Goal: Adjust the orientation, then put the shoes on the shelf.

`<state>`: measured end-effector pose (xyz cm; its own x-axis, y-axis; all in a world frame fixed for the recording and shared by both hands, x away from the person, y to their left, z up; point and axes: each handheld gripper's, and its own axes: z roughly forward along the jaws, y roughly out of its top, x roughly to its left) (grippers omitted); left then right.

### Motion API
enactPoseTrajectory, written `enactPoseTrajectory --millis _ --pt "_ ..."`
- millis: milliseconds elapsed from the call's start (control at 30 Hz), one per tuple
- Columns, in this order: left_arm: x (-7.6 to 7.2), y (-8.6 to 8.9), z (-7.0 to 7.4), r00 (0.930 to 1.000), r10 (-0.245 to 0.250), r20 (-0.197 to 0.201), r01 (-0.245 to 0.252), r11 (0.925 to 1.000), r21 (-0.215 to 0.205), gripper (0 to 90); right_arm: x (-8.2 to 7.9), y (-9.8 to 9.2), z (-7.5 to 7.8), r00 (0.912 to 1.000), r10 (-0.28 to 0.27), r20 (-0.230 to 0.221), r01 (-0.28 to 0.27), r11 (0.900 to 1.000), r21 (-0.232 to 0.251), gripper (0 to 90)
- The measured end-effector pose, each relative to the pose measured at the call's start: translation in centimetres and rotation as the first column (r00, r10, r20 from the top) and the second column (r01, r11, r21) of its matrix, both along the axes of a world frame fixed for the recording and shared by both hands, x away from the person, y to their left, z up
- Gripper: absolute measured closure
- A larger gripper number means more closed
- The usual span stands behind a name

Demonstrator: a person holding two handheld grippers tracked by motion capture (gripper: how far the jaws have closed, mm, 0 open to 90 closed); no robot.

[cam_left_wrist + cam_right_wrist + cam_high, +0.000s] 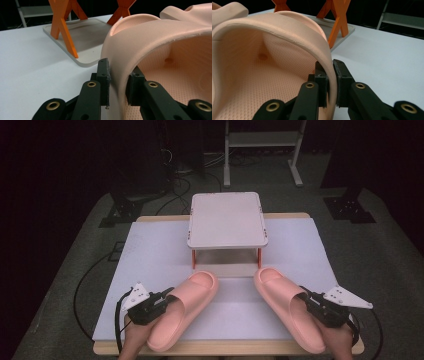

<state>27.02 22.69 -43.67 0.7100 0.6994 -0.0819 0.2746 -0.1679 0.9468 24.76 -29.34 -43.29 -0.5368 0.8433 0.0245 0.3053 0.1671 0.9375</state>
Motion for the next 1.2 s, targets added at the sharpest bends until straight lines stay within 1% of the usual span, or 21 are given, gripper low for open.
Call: enactPoseTrajectory --millis 67,100,233,267,333,400,433,500,567,667,800,867,900,933,967,1000,1033,1133,1167,1200 --pt "-0.2 0.1 0.2 1.0 -0.005 -0.001 0.005 1.0 -0.003 76.2 -0.1 -0.1 0.1 1.0 0.001 0.0 -0.001 1.0 0.005 82.0" --pt "-0.3 0.1 0.4 1.0 -0.007 0.007 0.007 1.0 -0.002 76.2 -0.1 0.0 0.2 1.0 0.006 -0.001 -0.006 1.0 0.007 82.0" --pt "-0.5 0.1 0.7 0.9999 -0.01 0.011 0.01 0.9999 -0.001 76.2 -0.2 0.1 0.4 0.9999 0.012 0.004 -0.012 1.0 -0.003 82.0" --pt "-0.5 0.1 0.8 0.9997 -0.024 0.006 0.024 0.9997 -0.006 76.2 -0.3 0.2 0.6 0.9999 0.016 0.006 -0.016 1.0 -0.004 82.0" --pt "-0.5 0.1 0.9 0.9997 -0.024 0.008 0.024 0.9997 0.002 76.1 -0.3 0.3 0.7 0.9998 0.018 0.007 -0.018 1.0 -0.002 82.0" --pt "-0.5 0.1 1.1 0.9995 -0.03 0.01 0.03 0.9995 -0.004 76.2 -0.3 0.3 0.9 0.9998 0.017 0.008 -0.017 1.0 -0.005 81.9" --pt "-0.5 0.0 1.3 0.9994 -0.032 0.012 0.032 0.9994 -0.013 76.2 -0.4 0.3 1.1 0.9997 0.018 0.014 -0.018 1.0 -0.001 82.0" --pt "-0.5 -0.1 1.5 0.9992 -0.036 0.014 0.036 0.9993 -0.007 76.2 -0.4 0.3 1.2 0.9997 0.018 0.017 -0.018 1.0 0.002 82.0" --pt "-0.5 -0.2 1.7 0.9989 -0.042 0.02 0.042 0.9991 0.0 76.2 -0.4 0.4 1.3 0.9996 0.02 0.017 -0.02 1.0 -0.006 82.0" --pt "-0.5 -0.3 2.0 0.9987 -0.045 0.022 0.045 0.999 -0.006 76.2 -0.4 0.5 1.5 0.9995 0.025 0.019 -0.024 1.0 -0.011 82.0" --pt "-0.6 -0.4 2.9 0.9981 -0.044 0.043 0.044 0.999 -0.004 76.1 -0.5 0.6 2.3 0.9995 0.025 0.021 -0.025 1.0 -0.006 82.1" --pt "-0.6 -0.4 3.2 0.998 -0.044 0.046 0.044 0.999 -0.004 76.2 -0.6 0.6 2.5 0.9994 0.023 0.027 -0.023 1.0 -0.005 82.0" --pt "-0.6 -0.4 3.6 0.9978 -0.042 0.051 0.043 0.999 -0.01 76.2 -0.6 0.6 2.9 0.9992 0.022 0.034 -0.022 1.0 -0.001 82.1" --pt "-0.6 -0.4 3.6 0.9978 -0.042 0.051 0.043 0.999 -0.01 76.1 -0.6 0.6 2.9 0.9992 0.022 0.034 -0.022 1.0 -0.001 82.1" --pt "-0.5 -0.4 4.1 0.9973 -0.048 0.056 0.048 0.9987 -0.013 76.1 -0.6 0.7 3.3 0.9989 0.021 0.041 -0.021 1.0 0.002 82.1" --pt "-0.5 -0.4 4.1 0.9973 -0.048 0.056 0.048 0.9987 -0.013 76.2 -0.6 0.7 3.3 0.9989 0.021 0.041 -0.021 1.0 0.002 82.1" --pt "-0.4 -0.4 4.6 0.997 -0.05 0.06 0.051 0.9986 -0.015 76.1 -0.6 0.7 3.5 0.9989 0.022 0.041 -0.022 1.0 0.003 82.0" --pt "-0.3 -0.4 4.9 0.9964 -0.058 0.062 0.06 0.9981 -0.018 76.2 -0.6 0.7 3.8 0.9986 0.024 0.047 -0.024 1.0 0.002 82.0" --pt "-0.1 -0.5 5.4 0.9963 -0.062 0.06 0.063 0.9979 -0.017 76.2 -0.5 0.7 4.1 0.9984 0.025 0.05 -0.026 1.0 0.009 82.0" --pt "-0.1 -0.5 5.4 0.9963 -0.062 0.06 0.063 0.9979 -0.017 76.1 -0.5 0.7 4.1 0.9984 0.025 0.05 -0.026 1.0 0.009 82.0"
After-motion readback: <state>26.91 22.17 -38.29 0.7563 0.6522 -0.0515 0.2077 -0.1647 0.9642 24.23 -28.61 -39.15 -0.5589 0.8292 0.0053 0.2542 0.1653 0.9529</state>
